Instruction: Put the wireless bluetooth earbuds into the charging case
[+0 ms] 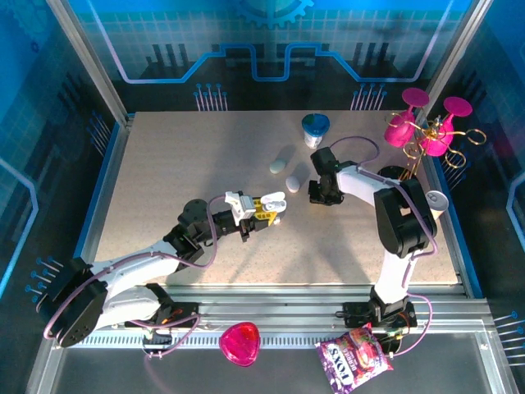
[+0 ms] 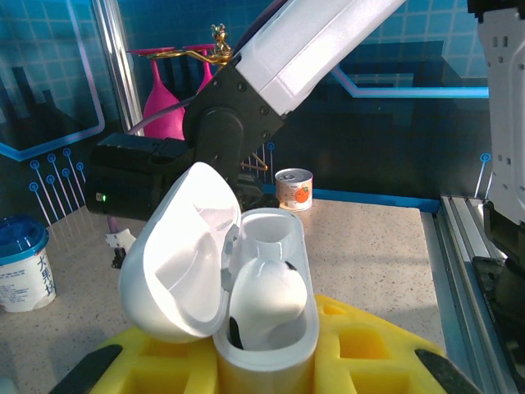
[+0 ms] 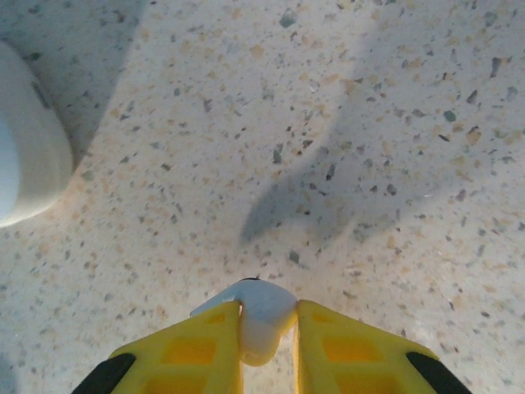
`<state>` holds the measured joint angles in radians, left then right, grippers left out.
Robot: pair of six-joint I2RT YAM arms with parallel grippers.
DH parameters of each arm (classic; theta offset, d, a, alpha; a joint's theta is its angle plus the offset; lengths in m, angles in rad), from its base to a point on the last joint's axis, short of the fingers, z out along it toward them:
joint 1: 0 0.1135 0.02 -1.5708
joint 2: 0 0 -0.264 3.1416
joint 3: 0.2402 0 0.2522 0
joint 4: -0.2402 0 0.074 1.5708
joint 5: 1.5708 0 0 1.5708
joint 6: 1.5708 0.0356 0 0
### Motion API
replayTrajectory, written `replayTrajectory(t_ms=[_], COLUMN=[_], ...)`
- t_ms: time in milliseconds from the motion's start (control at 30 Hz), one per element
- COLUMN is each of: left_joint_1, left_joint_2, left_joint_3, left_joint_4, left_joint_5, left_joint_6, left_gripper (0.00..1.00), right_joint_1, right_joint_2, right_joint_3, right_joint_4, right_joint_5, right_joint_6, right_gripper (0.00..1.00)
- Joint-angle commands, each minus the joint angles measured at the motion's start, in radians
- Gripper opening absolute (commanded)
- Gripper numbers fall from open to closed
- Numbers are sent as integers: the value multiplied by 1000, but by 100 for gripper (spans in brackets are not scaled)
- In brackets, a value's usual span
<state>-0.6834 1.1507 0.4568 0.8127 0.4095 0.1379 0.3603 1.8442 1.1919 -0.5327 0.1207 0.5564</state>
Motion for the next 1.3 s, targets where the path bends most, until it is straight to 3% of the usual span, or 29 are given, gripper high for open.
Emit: replayTrajectory(t_ms=[0,500,700,967,1100,1267], left_joint_1=[0,0,-1,0,-1,-1], left_joint_2=[-7,-52,-44,-63,-55,-47], left_joint_3=[4,-15,-21,-21,-21,-21], left_joint_4=[17,-48,-44,-81,-71,-62], left_joint_5=[22,-17,-35,-46,-42,-37], left_joint_6=[9,30,7,17,15,8], left_gripper=[17,17,17,17,17,17], right_joint_1=[40,237,237,222,161,114], right_joint_2=[-78,-228,-222,-298,-322,-290], right_joint_3=[-33,-237,-246,-282,-352,-350], right_joint_4=[-60,-89,-86,-11,90,116], right_joint_5=[35,47,37,-66,-198,-242], right_joint_6=[-21,89,78,36,18,44], right_gripper=[19,19,22,45,52,51])
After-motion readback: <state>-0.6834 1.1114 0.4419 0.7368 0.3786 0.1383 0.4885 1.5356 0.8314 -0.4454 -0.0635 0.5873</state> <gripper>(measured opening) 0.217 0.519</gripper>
